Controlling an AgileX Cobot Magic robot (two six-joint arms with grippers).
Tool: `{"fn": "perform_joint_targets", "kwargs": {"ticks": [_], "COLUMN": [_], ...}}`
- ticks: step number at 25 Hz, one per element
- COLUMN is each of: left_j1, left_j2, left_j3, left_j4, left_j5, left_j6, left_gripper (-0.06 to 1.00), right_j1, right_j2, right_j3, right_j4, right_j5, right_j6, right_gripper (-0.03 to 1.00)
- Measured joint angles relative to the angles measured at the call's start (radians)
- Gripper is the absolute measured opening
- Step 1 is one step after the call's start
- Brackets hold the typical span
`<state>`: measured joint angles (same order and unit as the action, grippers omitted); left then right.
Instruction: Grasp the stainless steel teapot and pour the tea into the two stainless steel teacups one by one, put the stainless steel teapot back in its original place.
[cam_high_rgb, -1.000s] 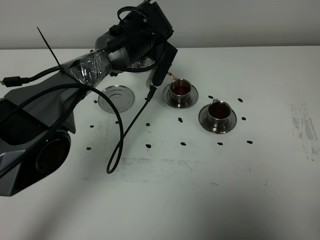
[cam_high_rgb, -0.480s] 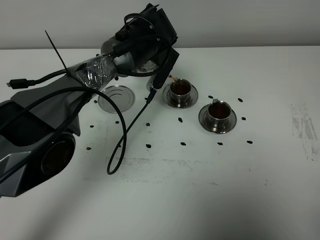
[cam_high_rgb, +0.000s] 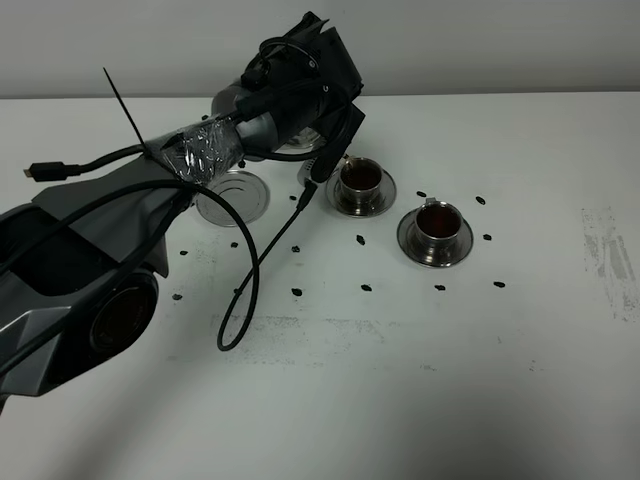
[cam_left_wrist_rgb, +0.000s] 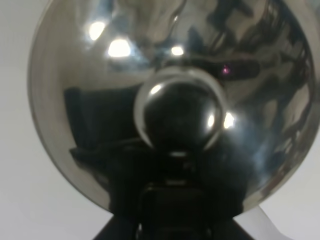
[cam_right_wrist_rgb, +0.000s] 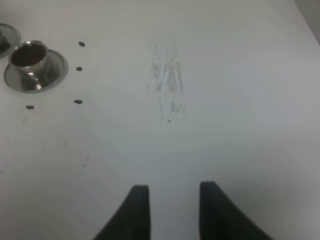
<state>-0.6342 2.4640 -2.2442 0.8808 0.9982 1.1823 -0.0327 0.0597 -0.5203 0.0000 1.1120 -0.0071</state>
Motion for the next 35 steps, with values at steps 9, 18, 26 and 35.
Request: {"fn": "perform_joint_targets", "kwargs": {"ticks": [9,18,26,35], "left_j1": [-0.002,0.029,0.061,0.093], "left_j2": [0.000,0.000,-0.015,-0.084], "left_j3": [0.000,0.000,0.000,0.002], "left_j4": [-0.006,-0.095,-0.180,-0.460], "left_j5": [-0.001,0.001,-0.006,-0.023], "left_j6": [-0.003,-0.013,-0.042,-0.049], "left_gripper": [0.17,0.17,0.17,0.17], "right_j1": [0.000,0.000,0.000,0.000], "right_j2": [0.000,0.000,0.000,0.000], "right_j3": [0.000,0.000,0.000,0.000], "right_j4": [0.000,0.000,0.000,0.000], "right_j5": [0.000,0.000,0.000,0.000], "right_j6": [0.000,0.000,0.000,0.000], "right_gripper": [0.24,0.24,0.24,0.24]}}
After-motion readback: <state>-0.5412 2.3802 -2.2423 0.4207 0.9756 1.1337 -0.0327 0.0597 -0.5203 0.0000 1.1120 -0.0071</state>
